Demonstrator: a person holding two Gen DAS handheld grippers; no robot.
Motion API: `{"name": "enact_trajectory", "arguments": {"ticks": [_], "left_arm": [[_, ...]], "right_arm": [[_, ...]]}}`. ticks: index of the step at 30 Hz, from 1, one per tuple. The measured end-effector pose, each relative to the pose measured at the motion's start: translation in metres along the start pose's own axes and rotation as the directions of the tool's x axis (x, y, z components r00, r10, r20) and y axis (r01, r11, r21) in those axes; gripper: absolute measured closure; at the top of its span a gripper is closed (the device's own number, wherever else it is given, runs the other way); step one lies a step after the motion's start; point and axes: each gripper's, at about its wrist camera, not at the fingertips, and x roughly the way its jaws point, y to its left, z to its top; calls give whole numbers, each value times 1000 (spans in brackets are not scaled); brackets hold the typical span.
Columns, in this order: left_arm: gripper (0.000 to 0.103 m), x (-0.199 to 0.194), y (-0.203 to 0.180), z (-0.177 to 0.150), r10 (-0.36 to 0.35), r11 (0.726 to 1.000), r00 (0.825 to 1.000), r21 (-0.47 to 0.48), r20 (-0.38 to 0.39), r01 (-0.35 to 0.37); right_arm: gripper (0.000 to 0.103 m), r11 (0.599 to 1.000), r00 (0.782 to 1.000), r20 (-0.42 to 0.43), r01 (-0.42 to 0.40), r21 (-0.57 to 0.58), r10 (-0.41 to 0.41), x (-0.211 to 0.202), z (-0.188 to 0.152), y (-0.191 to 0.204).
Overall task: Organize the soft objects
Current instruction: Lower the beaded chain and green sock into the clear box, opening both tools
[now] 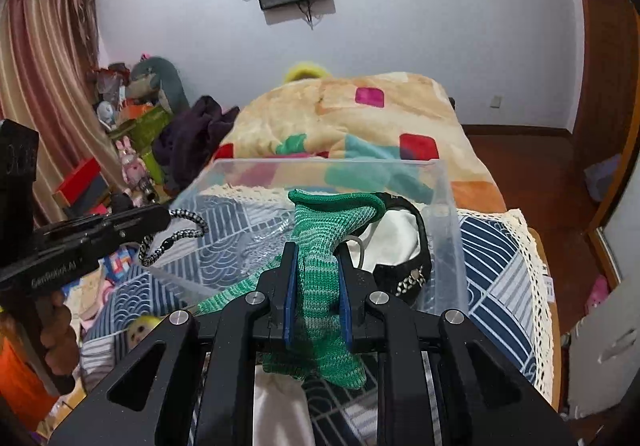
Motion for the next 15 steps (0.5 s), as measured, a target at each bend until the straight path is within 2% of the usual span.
{"name": "enact_trajectory", "arguments": {"ticks": [10, 15], "left_arm": [[98, 35, -1, -6, 17, 1000, 994, 13, -106, -15], [98, 35, -3, -10, 13, 1000, 993, 17, -115, -11]], "right_arm": [[86, 997, 996, -75, 45, -64, -50, 21, 7, 3], [85, 998, 993, -108, 44, -54, -50, 28, 11, -3]]}}
